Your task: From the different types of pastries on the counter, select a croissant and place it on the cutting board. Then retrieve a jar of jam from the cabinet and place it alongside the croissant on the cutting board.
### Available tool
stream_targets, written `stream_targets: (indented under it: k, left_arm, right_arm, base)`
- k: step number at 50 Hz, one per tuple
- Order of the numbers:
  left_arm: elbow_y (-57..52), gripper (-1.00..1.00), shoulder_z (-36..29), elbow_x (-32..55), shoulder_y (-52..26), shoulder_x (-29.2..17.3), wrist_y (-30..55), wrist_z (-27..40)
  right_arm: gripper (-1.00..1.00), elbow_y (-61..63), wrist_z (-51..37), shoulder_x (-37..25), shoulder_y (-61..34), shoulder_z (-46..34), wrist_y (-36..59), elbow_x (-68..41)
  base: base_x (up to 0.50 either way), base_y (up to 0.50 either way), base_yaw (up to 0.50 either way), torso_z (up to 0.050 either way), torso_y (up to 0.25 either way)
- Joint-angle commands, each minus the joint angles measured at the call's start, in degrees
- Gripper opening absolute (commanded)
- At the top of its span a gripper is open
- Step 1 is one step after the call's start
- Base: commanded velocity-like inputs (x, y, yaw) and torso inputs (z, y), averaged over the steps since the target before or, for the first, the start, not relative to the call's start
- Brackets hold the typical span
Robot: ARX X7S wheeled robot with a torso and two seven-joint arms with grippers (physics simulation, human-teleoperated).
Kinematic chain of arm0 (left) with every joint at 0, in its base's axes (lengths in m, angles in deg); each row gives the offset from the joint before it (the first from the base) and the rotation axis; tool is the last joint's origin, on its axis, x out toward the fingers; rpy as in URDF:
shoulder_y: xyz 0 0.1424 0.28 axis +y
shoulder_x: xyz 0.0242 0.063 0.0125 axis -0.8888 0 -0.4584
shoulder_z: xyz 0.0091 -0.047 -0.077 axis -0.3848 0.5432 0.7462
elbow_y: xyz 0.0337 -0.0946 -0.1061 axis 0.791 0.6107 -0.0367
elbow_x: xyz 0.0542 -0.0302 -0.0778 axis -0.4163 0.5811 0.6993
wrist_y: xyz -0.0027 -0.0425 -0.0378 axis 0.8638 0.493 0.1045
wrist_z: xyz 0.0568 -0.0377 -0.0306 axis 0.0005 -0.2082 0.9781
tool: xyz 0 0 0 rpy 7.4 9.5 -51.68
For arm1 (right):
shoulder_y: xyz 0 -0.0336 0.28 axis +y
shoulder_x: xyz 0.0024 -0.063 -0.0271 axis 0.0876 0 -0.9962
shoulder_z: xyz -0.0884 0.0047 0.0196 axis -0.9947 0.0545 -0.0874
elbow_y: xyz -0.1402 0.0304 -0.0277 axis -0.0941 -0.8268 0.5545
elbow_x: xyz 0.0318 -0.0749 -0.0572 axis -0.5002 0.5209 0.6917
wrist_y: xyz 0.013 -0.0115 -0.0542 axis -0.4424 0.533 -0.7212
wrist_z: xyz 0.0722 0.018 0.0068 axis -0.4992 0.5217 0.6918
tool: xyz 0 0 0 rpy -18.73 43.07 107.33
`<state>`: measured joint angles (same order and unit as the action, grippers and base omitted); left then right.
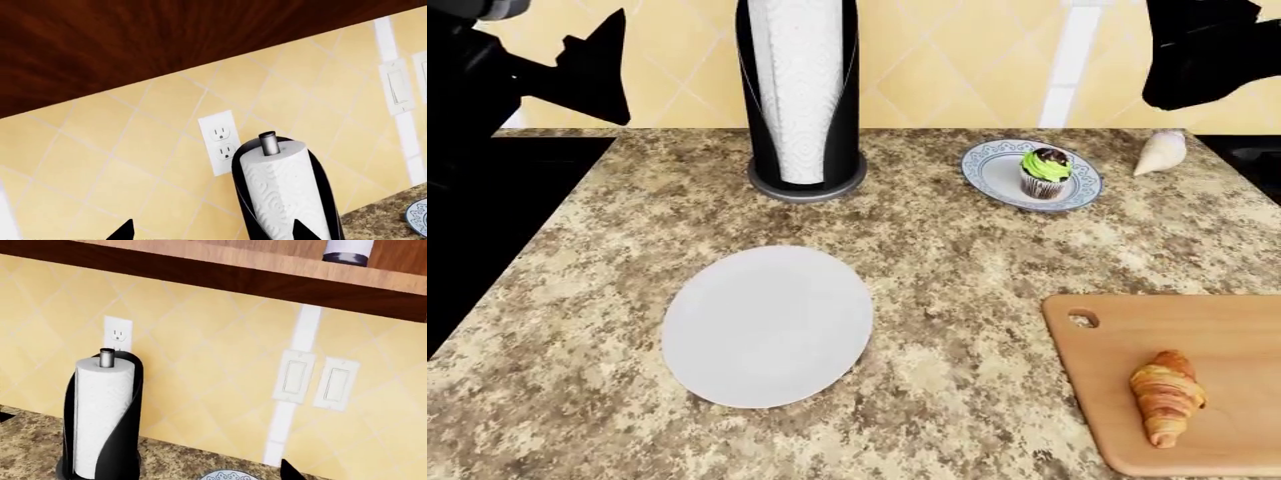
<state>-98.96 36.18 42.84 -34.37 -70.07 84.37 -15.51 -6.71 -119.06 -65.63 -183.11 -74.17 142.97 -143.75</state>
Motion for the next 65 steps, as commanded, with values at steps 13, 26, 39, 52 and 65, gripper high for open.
stream_targets:
  k: [13,26,39,52,65]
  left_arm:
    - [-0.34,1.00,2.55,1.85,3.08,1.20,-1.17,0.77]
    - [-0.31,1.00,2.80,2.26,4.11,1.57,-1.51,0.96]
    - [-0.73,1.00,2.51,2.46,4.17,1.93,-1.27,1.45]
    - [-2.38,1.00,2.53,3.28,2.66,1.86,0.55,2.37]
    - [-2.18,1.00,2.57,3.20,2.06,1.64,0.22,2.42]
  right_arm:
    - [1.00,-29.26,28.38,19.78,-28.06,-13.11,4.11,41.33]
    - [1.00,-60.54,55.15,38.35,-36.83,-7.25,-3.47,72.04]
    - [1.00,-76.09,78.22,56.65,-36.87,38.31,-6.32,124.38]
    - [1.00,-77.24,84.29,58.35,-36.87,37.51,-2.24,129.01]
    - [1.00,-78.15,71.87,57.92,-36.87,38.35,-2.97,124.89]
  base:
    - [0.00,0.00,0.00,0.000,0.000]
    - [0.00,0.00,0.00,0.000,0.000]
    - [0.00,0.00,0.00,0.000,0.000]
    - [0.00,0.00,0.00,0.000,0.000]
    - [0.00,0.00,0.00,0.000,0.000]
